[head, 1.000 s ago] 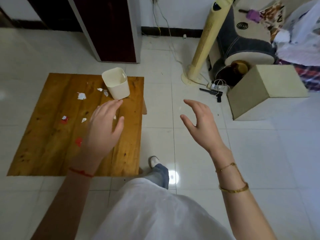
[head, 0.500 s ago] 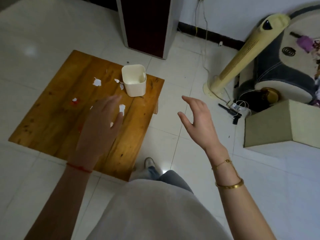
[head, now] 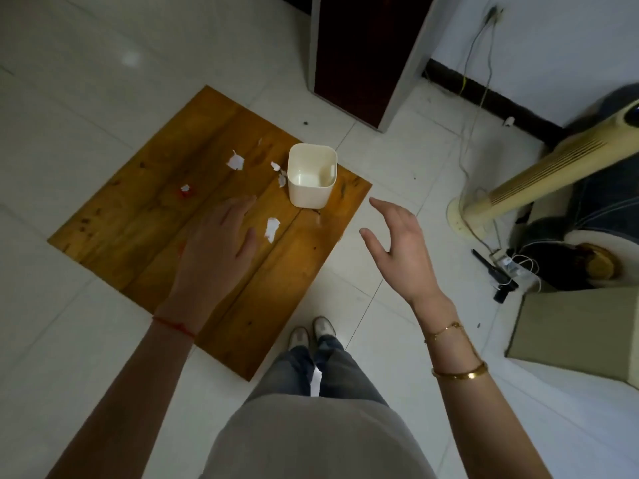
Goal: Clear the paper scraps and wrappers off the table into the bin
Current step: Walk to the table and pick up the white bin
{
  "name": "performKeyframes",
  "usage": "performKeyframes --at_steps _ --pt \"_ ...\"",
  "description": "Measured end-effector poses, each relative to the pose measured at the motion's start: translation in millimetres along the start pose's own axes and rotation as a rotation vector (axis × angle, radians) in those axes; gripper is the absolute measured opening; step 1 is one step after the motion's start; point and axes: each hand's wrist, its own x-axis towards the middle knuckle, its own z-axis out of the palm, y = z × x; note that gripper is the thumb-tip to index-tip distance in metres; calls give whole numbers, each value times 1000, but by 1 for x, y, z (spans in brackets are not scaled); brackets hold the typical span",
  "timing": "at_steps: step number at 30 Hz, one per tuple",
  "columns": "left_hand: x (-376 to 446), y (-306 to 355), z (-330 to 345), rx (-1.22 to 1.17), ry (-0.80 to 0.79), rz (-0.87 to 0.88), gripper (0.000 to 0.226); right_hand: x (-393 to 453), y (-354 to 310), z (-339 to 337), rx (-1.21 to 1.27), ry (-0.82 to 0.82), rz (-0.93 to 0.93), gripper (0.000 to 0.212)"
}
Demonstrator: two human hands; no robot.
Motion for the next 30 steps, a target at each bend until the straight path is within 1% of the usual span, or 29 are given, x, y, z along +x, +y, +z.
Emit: performKeyframes --at_steps 5,11,14,16,21,23,25,30 --pt "80 -10 49 9 -4 -75 45 79 33 16 9 -24 17 49" --pt "163 -41 124 -15 -34 -233 48 168 75 68 32 -66 67 52" --pt "188 -55 162 -120 -48 -353 52 202 93 101 52 -103 72 53" --pt "199 -65 185 -225 -100 -466 58 219 106 121 76 -128 77 54" --pt "219 -87 229 -421 -174 -613 68 249 130 163 89 -192 98 59" --pt "222 -90 241 -467 -176 -616 65 255 136 176 87 -223 132 58" --pt "223 -91 250 -499 -171 -576 56 259 138 185 89 -252 141 56" --pt "219 -91 259 -587 -240 -557 46 261 137 193 129 -278 95 52"
